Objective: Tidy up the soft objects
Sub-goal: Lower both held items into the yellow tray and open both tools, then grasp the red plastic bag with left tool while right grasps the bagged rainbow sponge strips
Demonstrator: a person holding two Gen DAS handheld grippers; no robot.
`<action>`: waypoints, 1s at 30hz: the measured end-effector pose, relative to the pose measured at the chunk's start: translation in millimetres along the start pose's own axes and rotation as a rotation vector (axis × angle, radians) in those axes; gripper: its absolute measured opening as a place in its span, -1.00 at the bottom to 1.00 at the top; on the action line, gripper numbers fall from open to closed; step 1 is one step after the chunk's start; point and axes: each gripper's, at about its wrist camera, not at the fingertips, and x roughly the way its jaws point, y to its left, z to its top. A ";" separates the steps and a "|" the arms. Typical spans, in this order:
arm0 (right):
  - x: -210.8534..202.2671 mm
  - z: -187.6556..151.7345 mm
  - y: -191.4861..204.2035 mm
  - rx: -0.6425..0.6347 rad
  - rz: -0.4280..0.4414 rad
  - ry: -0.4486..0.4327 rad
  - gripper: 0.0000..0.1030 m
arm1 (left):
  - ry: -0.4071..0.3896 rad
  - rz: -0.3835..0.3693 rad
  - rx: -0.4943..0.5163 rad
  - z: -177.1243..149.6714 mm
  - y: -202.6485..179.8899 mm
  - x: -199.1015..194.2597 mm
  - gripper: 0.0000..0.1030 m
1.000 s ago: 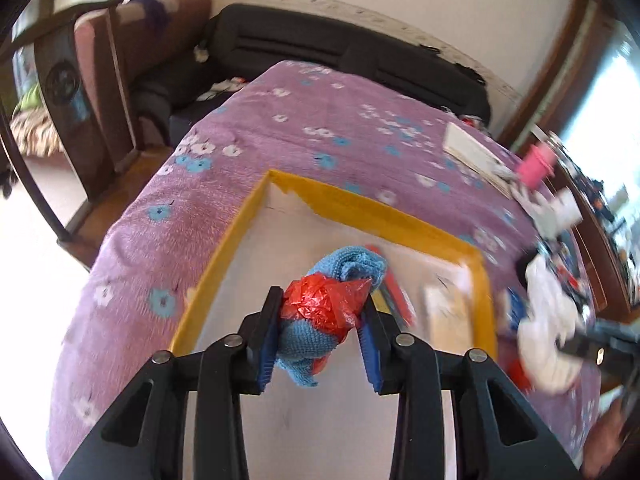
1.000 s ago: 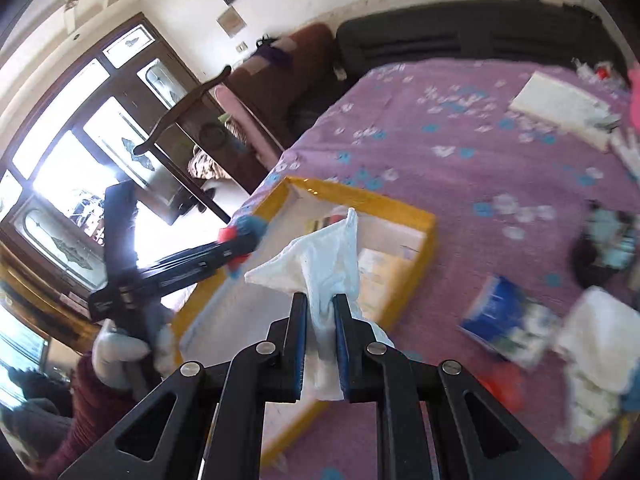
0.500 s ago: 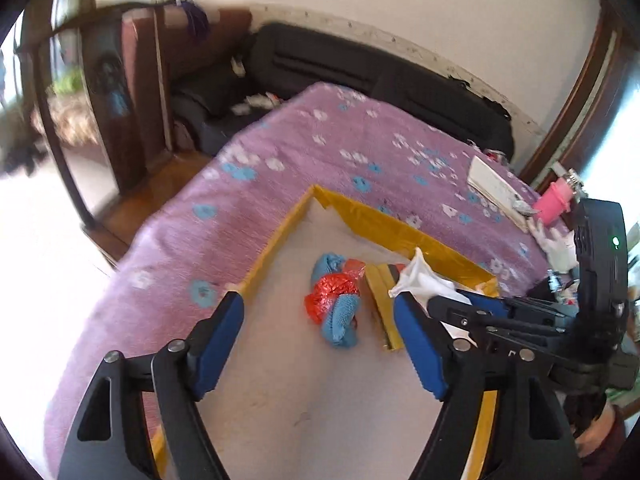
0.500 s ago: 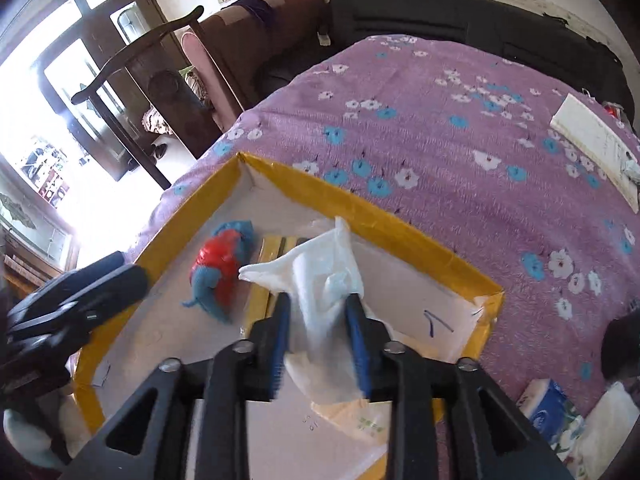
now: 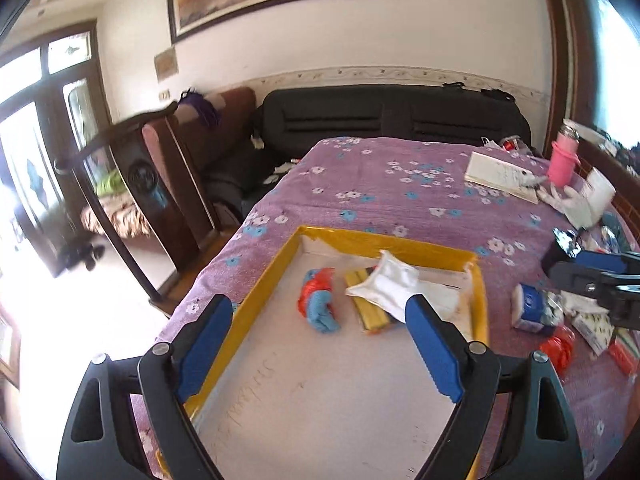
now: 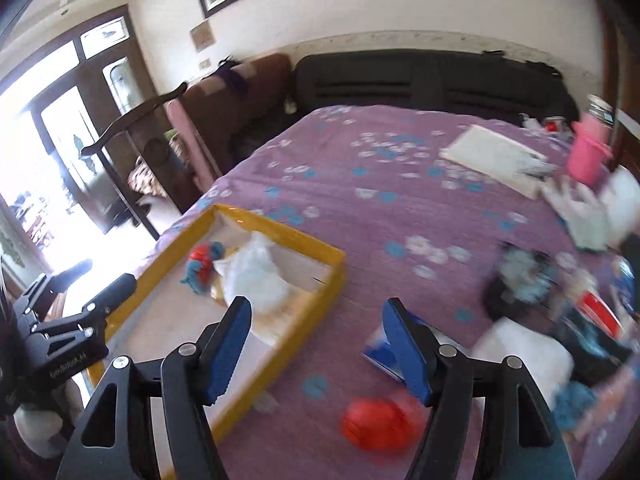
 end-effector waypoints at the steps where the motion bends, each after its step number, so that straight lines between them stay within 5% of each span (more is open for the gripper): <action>1: -7.0 -4.7 -7.9 0.009 -0.014 -0.008 0.45 | -0.008 0.002 0.012 -0.5 -6.2 -6.3 0.72; 17: -80.0 -73.7 -130.0 0.232 -0.124 -0.067 0.50 | 0.001 -0.052 0.152 -11.6 -87.8 -39.9 0.80; 25: -70.5 -99.3 -160.9 0.300 -0.126 -0.040 0.50 | 0.097 -0.225 0.158 -22.6 -117.8 -22.4 0.80; 30: -66.3 -106.8 -172.0 0.327 -0.115 -0.030 0.50 | 0.159 -0.298 0.259 -32.2 -166.1 7.9 0.80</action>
